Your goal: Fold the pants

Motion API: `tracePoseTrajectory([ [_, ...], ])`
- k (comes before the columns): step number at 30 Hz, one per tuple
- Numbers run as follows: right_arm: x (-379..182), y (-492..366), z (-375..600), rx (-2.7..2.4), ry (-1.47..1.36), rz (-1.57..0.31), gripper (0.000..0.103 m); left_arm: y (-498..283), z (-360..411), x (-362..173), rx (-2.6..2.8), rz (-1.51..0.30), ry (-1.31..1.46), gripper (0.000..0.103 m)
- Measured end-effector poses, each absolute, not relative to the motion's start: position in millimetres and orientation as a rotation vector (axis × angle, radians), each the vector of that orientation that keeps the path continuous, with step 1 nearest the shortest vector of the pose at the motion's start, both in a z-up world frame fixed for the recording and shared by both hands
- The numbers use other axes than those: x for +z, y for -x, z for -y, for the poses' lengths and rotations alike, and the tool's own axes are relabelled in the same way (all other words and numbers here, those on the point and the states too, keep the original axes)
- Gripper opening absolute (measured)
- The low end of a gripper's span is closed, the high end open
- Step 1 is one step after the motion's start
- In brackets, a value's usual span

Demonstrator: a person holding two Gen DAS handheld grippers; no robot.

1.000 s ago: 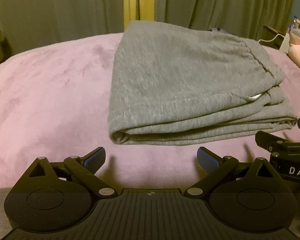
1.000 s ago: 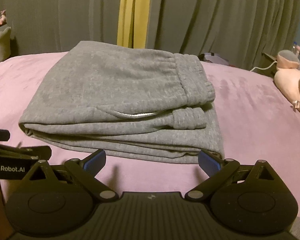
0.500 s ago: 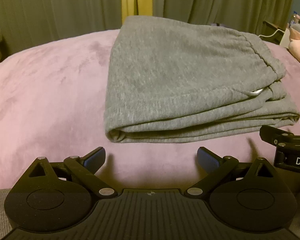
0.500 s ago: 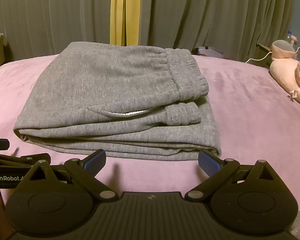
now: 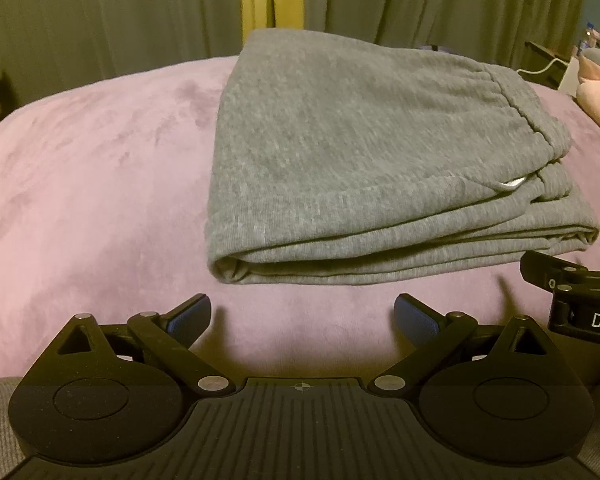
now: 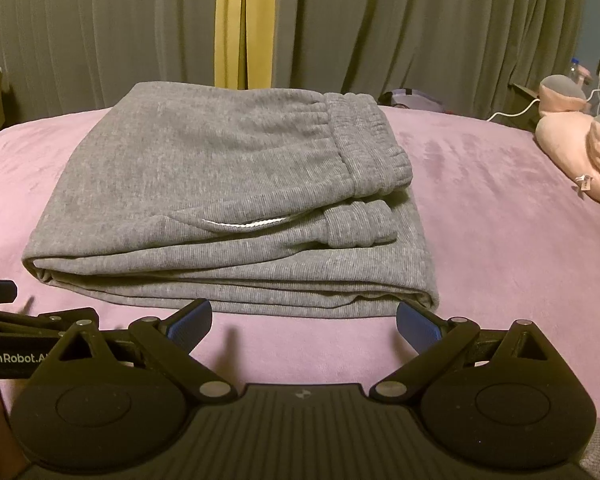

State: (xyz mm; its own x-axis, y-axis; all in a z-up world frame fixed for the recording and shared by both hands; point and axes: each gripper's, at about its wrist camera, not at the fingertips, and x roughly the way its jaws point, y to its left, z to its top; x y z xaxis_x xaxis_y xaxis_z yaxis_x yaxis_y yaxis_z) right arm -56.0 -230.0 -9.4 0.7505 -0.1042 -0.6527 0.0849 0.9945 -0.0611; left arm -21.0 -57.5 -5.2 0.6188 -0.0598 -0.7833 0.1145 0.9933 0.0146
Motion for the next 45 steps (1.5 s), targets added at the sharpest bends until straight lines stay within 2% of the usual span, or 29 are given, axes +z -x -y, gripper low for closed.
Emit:
tracePoseTrajectory([
  [45,-10.8,57.6,228.2,-0.116,0.024,-0.722,0.099,21.0,57.4,-7.2,-0.105,-0.907,-0.069,0.101],
])
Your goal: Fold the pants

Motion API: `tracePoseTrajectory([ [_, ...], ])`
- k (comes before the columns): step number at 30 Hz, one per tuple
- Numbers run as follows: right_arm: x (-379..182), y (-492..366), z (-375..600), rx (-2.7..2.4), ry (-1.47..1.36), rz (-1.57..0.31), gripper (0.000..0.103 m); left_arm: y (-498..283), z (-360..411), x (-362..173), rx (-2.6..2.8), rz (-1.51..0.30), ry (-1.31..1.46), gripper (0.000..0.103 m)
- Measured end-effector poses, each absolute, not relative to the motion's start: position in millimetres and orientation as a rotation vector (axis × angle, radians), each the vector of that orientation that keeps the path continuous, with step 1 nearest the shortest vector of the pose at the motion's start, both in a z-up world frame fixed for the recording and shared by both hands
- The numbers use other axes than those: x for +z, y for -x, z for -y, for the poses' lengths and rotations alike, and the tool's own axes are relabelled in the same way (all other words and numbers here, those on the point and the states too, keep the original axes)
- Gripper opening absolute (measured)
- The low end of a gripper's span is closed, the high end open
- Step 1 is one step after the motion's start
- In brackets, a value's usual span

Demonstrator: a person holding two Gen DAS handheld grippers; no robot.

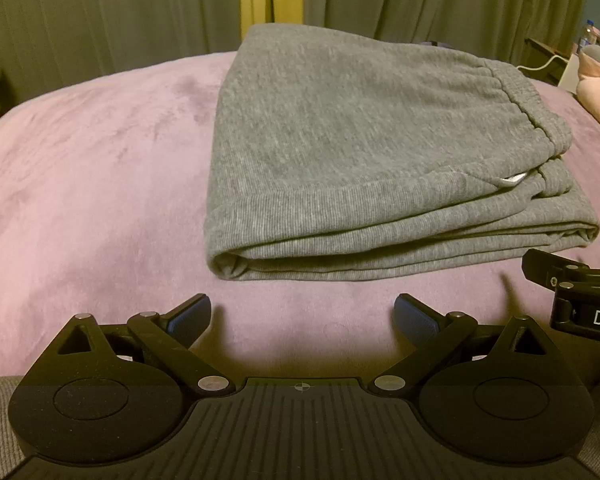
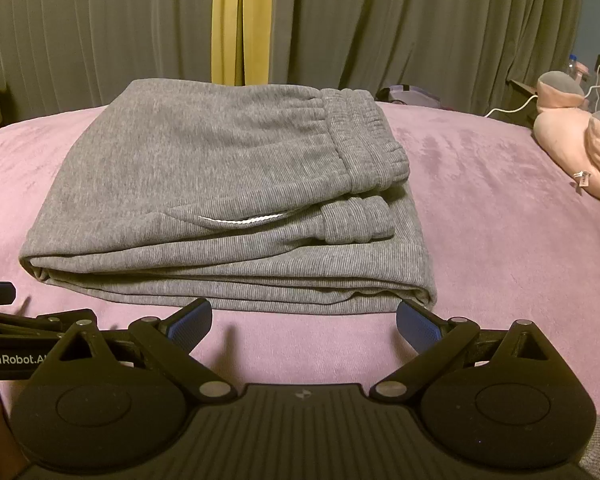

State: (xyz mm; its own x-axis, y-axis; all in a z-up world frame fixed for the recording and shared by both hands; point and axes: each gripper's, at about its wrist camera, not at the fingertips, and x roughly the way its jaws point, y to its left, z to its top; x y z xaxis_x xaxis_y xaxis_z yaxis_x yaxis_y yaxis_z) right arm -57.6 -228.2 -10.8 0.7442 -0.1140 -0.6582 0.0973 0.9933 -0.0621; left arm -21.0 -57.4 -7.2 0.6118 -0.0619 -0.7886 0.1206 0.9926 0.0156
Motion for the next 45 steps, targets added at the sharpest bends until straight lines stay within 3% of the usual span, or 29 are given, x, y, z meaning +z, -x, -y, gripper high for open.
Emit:
tracePoseTrajectory([
  [45,-10.6,58.2,228.1,-0.115,0.026,-0.725,0.099,21.6,61.0,-5.3,-0.116,-0.905,-0.1,0.101],
])
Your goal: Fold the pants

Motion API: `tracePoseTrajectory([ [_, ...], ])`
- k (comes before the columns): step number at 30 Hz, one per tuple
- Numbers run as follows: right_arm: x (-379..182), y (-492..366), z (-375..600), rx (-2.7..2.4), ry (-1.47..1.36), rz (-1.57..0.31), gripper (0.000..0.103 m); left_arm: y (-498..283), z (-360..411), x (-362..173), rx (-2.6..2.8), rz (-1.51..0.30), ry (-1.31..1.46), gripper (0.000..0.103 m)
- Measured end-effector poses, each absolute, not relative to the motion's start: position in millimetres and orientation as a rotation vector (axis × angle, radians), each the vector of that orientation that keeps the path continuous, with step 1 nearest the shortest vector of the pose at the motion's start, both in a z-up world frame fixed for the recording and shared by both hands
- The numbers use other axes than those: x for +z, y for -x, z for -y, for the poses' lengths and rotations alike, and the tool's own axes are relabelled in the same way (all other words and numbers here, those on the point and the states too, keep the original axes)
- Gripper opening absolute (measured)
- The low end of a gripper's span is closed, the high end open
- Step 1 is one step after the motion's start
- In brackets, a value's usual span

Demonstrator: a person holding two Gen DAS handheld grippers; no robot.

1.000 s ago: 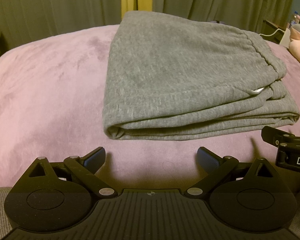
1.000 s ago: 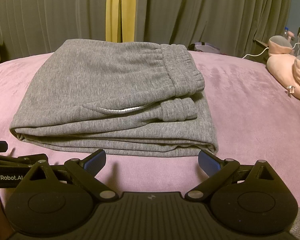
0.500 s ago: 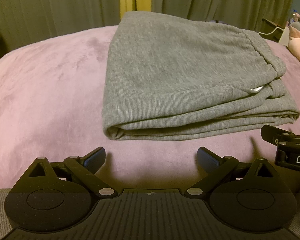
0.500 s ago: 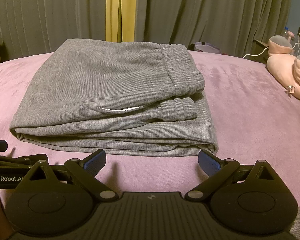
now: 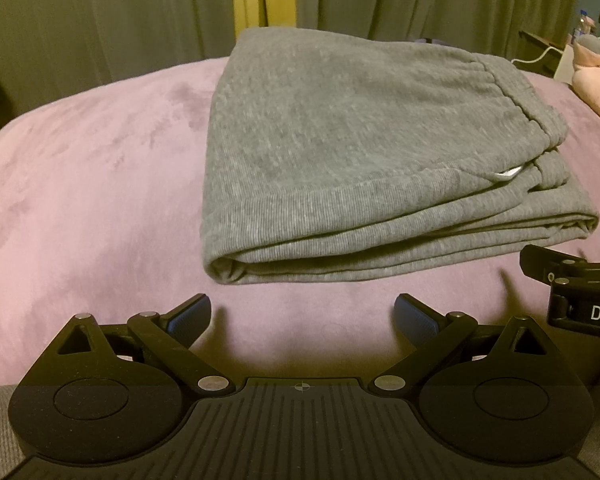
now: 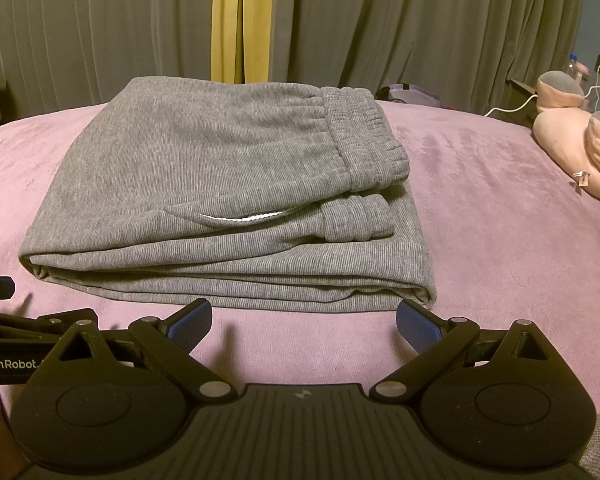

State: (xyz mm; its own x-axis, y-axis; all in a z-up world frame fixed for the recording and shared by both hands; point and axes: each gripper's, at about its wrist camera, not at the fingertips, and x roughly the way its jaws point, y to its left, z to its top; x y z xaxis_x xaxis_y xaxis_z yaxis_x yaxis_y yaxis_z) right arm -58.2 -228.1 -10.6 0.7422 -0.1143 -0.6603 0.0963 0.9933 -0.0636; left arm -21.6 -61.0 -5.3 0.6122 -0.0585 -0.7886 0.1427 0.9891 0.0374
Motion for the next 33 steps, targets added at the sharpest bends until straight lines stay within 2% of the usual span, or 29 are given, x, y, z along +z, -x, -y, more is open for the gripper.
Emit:
tracePoseTrajectory([
  [33,-10.7,59.7,228.2,-0.115,0.03,-0.726,0.099,20.6,61.4,-3.4,-0.121,-0.908,-0.085,0.101],
])
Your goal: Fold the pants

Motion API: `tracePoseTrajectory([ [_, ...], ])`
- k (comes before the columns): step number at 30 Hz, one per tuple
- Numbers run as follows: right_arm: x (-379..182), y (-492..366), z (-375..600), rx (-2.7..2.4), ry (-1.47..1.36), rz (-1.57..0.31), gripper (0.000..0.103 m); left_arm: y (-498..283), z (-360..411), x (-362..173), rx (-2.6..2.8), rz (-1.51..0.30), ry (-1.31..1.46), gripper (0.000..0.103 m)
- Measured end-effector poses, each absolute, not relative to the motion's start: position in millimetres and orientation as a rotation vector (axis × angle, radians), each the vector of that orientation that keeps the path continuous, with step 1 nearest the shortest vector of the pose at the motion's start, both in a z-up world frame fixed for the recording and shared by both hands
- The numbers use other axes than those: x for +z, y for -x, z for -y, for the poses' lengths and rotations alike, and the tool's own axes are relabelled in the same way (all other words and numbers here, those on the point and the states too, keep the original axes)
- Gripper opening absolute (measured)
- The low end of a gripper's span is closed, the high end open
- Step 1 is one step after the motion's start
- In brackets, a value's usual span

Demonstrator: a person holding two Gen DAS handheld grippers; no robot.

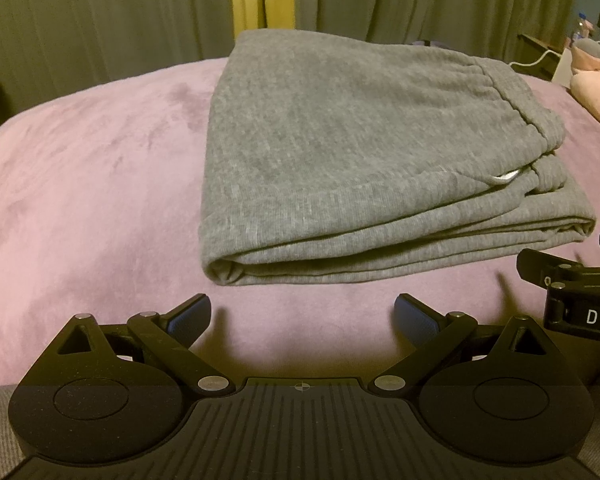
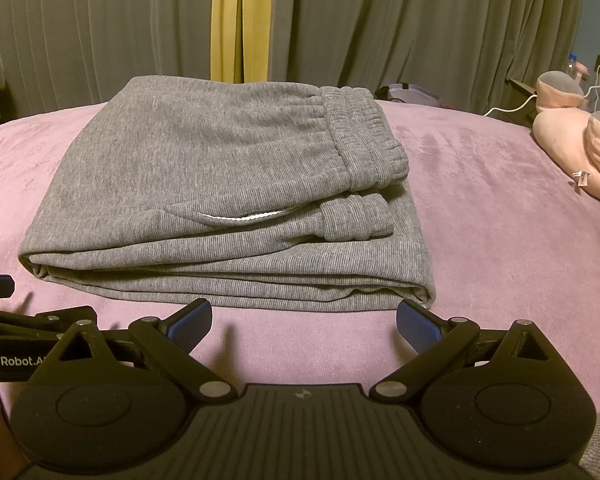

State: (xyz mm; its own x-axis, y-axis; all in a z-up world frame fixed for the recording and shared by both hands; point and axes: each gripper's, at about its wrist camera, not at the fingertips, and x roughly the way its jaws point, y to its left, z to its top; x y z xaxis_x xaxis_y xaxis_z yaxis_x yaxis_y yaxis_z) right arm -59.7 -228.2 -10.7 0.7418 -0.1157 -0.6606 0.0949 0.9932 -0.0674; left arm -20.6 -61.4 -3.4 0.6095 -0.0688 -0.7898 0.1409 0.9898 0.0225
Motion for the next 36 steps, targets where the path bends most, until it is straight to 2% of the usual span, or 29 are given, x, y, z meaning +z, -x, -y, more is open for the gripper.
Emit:
tracePoseTrajectory([
  [36,-11.2,60.3,229.1,-0.114,0.034,-0.728,0.099,19.7,57.0,-3.8,-0.131,-0.914,-0.061,0.102],
])
